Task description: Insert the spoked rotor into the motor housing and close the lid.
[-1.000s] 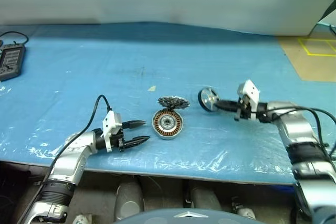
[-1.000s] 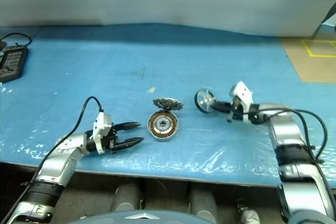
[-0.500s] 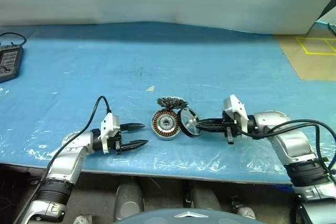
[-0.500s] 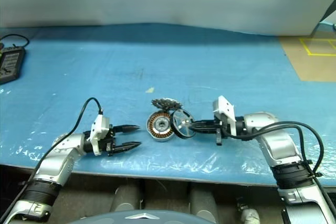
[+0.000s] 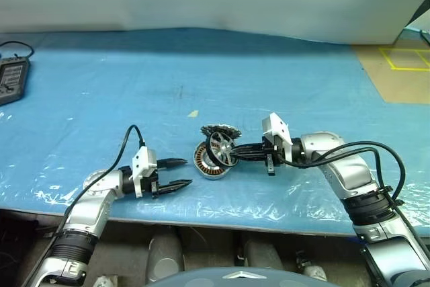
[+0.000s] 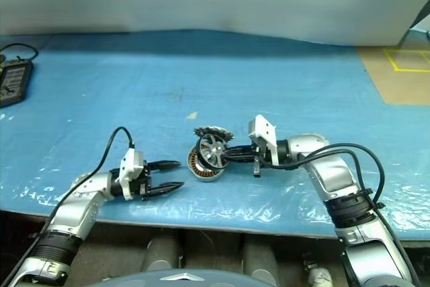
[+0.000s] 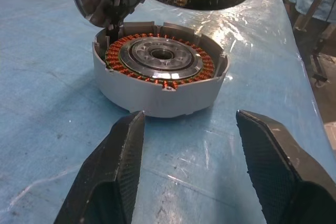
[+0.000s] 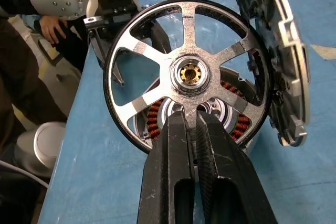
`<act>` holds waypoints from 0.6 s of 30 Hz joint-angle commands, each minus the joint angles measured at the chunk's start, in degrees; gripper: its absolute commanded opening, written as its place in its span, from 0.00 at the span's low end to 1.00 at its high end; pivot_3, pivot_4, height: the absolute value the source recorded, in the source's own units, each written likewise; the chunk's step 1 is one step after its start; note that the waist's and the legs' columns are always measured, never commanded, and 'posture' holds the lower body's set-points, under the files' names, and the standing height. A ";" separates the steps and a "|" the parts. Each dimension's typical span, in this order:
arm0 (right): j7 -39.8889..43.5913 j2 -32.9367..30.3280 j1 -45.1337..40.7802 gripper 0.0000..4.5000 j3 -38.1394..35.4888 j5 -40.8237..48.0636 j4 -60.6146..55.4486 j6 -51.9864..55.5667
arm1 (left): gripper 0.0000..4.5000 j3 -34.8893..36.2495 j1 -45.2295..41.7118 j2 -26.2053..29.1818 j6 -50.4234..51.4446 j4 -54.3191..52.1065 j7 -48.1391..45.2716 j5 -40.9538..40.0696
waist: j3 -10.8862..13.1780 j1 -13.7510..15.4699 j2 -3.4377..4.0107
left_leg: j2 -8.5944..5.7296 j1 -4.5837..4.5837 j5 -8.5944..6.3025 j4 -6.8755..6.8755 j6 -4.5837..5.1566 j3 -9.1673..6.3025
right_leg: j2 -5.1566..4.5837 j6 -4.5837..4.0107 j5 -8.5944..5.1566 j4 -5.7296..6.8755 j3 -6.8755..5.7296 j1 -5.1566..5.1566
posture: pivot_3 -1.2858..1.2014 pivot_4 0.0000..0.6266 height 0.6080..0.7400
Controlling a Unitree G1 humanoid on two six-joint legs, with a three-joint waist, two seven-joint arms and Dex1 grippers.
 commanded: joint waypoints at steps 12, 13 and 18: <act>-1.30 2.03 -1.71 0.01 1.55 -2.81 1.97 -2.11 | 0.65 0.61 -0.43 1.12 1.13 -1.98 0.33 -0.61 | 0.00 -0.08 0.00 | 0.00 0.03 0.00 0.02 -0.01 0.00 | 0.01 -0.01 0.01 0.05 0.01 0.00 | 0.52 0.24 1.00; -1.28 2.07 -1.80 0.01 1.51 -2.80 1.92 -2.20 | 0.65 0.61 -0.41 1.08 0.84 -1.58 0.22 -0.53 | 0.00 -0.08 0.00 | 0.01 0.03 0.00 0.02 -0.01 0.00 | 0.01 -0.01 0.01 0.05 0.01 0.00 | 0.52 0.24 1.00; -0.14 1.70 -2.34 0.01 0.87 -1.08 -0.72 -0.84 | 0.65 0.51 -0.55 0.68 -0.71 0.51 -0.18 -0.12 | 0.00 -0.07 0.00 | 0.00 0.03 0.00 0.02 -0.01 0.00 | 0.01 -0.02 0.01 0.06 0.01 0.00 | 0.52 0.24 1.00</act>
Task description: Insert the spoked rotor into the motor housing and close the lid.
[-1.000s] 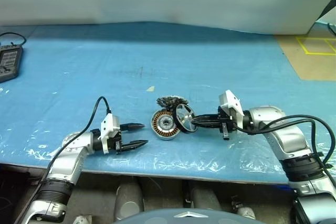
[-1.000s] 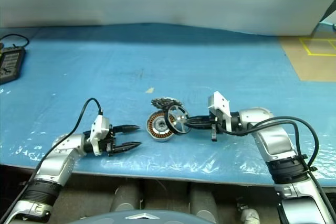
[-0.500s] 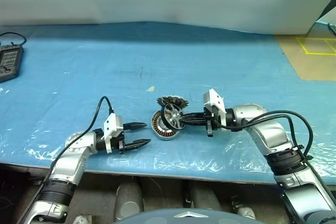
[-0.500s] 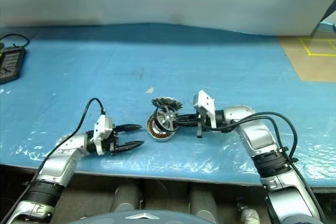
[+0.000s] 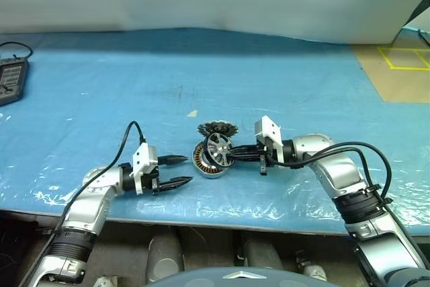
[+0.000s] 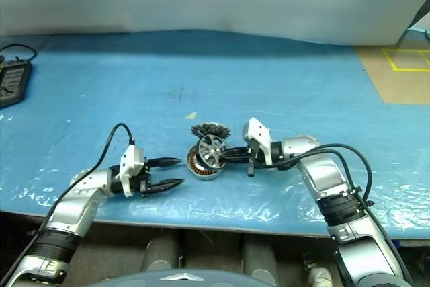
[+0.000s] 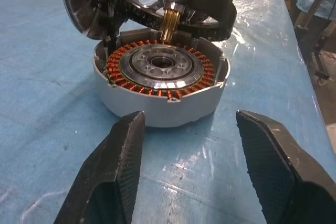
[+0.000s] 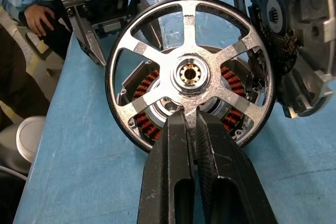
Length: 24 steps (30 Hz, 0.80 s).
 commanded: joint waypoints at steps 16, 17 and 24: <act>0.43 1.03 -2.07 0.01 0.69 0.16 -0.28 -0.80 | 0.65 0.41 -1.34 -0.82 -6.64 7.15 -2.30 0.46 | 0.00 0.06 0.00 | 0.00 0.01 0.00 0.01 0.00 0.00 | 0.00 -0.01 0.00 0.01 0.00 0.01 | 0.52 0.24 1.00; 0.28 1.15 -2.16 0.01 0.83 -0.25 0.46 -1.06 | 0.65 0.44 -1.33 -0.86 -6.78 7.19 -2.29 0.50 | 0.00 0.06 0.00 | 0.00 0.01 0.00 0.01 0.00 0.00 | -0.01 -0.01 0.00 0.01 0.00 0.01 | 0.52 0.24 1.00; 0.59 1.34 -2.47 0.01 0.85 -0.91 1.52 -1.42 | 0.65 0.59 -1.26 -0.91 -6.75 6.84 -2.18 0.49 | 0.00 0.09 0.00 | 0.00 0.01 0.00 0.03 0.00 0.00 | -0.01 -0.01 0.01 0.03 0.00 0.02 | 0.52 0.24 1.00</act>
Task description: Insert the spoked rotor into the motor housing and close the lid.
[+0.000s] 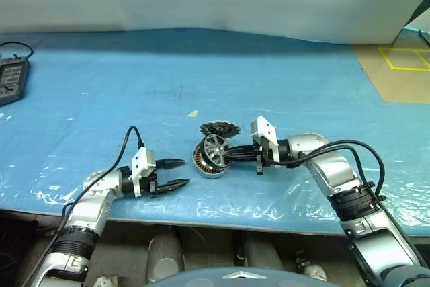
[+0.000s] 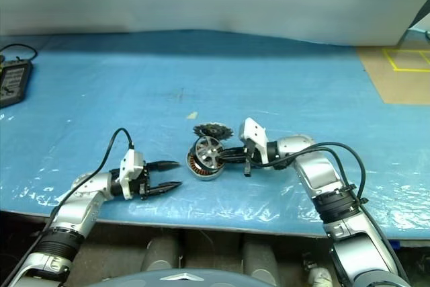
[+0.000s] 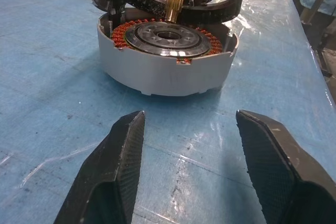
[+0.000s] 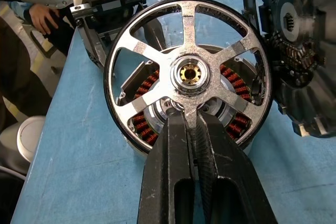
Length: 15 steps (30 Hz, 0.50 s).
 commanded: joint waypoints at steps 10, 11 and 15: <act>-0.32 -0.46 -0.69 0.40 -0.53 -0.26 -1.65 -1.11 | 0.65 0.57 -0.22 -0.13 -0.91 -0.09 -0.25 -0.38 | 0.00 0.00 0.00 | 0.00 0.00 0.00 0.01 0.00 0.00 | 0.00 0.00 0.00 0.00 0.00 0.00 | 0.52 0.24 1.00; -0.19 -0.56 -0.49 0.47 -0.61 -0.14 -1.97 -1.15 | 0.65 0.57 -0.19 -0.15 -0.96 0.00 -0.28 -0.37 | 0.00 0.00 0.00 | 0.00 0.00 0.00 0.01 0.00 0.00 | 0.00 0.00 0.00 0.00 0.00 0.00 | 0.52 0.24 1.00; 0.39 -0.74 0.05 0.54 -1.41 1.44 -3.47 -0.26 | 0.65 0.56 -0.11 -0.28 -1.29 0.63 -0.45 -0.25 | 0.00 -0.01 0.00 | 0.00 0.00 0.00 0.01 0.00 0.00 | 0.00 0.00 0.00 0.00 0.00 0.00 | 0.52 0.24 1.00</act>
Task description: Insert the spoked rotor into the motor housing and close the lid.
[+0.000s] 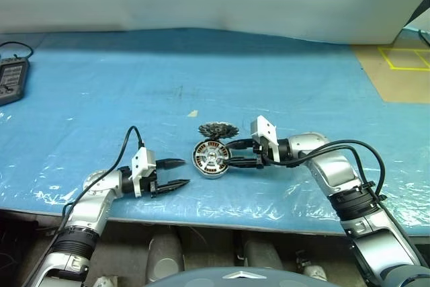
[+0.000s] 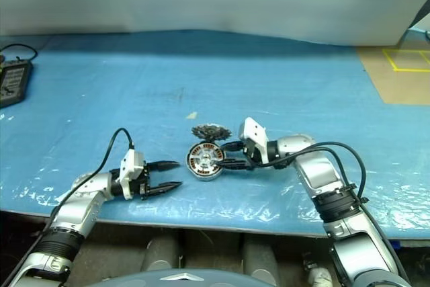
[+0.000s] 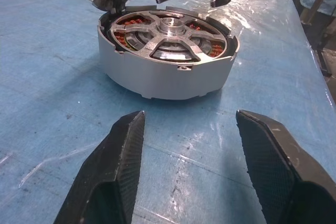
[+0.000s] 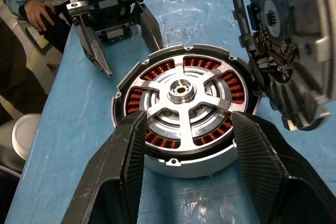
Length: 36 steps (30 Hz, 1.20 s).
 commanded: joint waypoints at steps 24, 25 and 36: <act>-2.56 6.38 -2.05 0.01 4.81 -2.90 3.21 -1.24 | 0.65 0.86 0.29 -0.64 -3.05 2.47 -0.49 -0.33 | -0.01 -0.04 0.02 | 0.00 0.06 0.00 0.00 -0.01 0.00 | 0.00 0.00 0.00 0.01 0.00 0.05 | 0.52 0.24 1.00; -2.47 6.08 -1.74 0.01 4.75 -2.90 2.94 -0.96 | 0.65 0.83 0.33 -0.62 -2.84 2.11 -0.40 -0.36 | -0.01 -0.03 0.02 | 0.00 0.07 0.00 0.00 -0.01 0.00 | 0.00 0.00 0.00 0.01 0.01 0.05 | 0.52 0.24 1.00; -1.60 3.59 -1.70 0.01 -2.04 6.22 -6.79 6.10 | 0.65 0.32 -0.85 -1.10 -1.58 1.45 -0.36 -0.48 | -0.01 0.09 0.02 | 0.00 0.13 0.00 -0.01 0.00 0.00 | 0.00 0.00 0.00 0.02 0.02 0.11 | 0.52 0.24 1.00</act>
